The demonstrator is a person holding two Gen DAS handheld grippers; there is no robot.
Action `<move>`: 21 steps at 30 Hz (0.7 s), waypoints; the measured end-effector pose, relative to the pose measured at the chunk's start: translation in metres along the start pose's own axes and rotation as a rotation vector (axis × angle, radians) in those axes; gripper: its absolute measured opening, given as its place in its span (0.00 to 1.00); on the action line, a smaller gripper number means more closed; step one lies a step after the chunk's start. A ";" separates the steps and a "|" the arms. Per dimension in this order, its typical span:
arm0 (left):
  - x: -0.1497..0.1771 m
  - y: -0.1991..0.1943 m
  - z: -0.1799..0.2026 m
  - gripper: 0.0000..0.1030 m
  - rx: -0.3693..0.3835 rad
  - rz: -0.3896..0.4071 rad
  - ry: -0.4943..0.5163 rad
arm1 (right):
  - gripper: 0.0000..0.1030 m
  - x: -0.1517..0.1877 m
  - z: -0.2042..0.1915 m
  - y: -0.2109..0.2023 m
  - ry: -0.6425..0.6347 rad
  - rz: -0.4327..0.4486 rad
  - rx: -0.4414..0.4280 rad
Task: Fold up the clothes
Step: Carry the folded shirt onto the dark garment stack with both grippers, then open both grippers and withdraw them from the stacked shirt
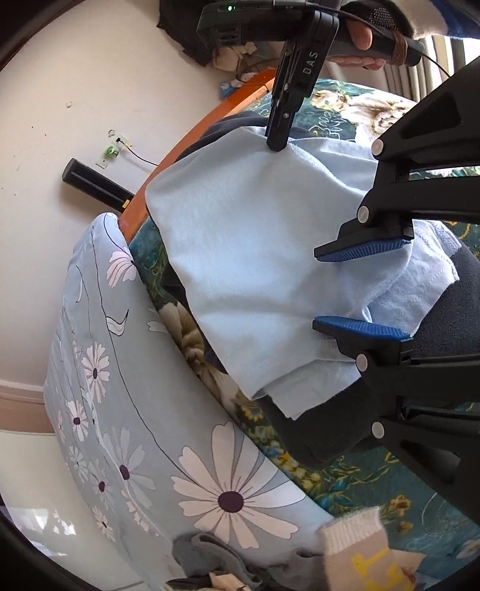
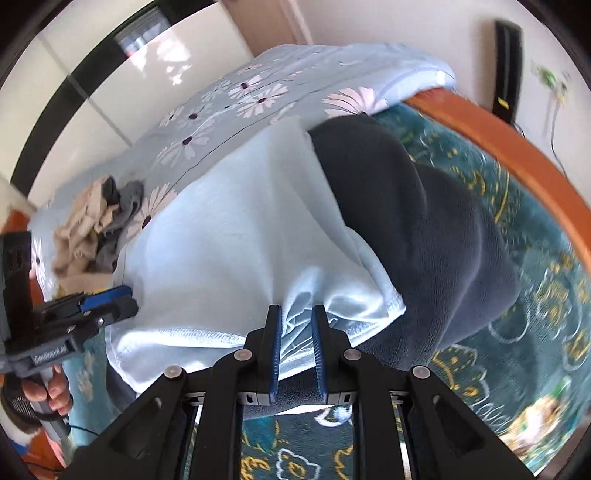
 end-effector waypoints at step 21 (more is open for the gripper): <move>0.080 -0.026 -0.003 0.61 0.092 0.016 -0.153 | 0.40 0.087 -0.053 -0.011 0.072 0.095 0.051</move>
Point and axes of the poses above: each gripper's, at about its wrist camera, not at the fingertips, and y roughly the way its jaws point, z to its right, x to its underside, the point moved 2 cm from there along y, roughly the way its jaws point, and after that the axes turned 10 degrees about -z, right-handed, at the moved point
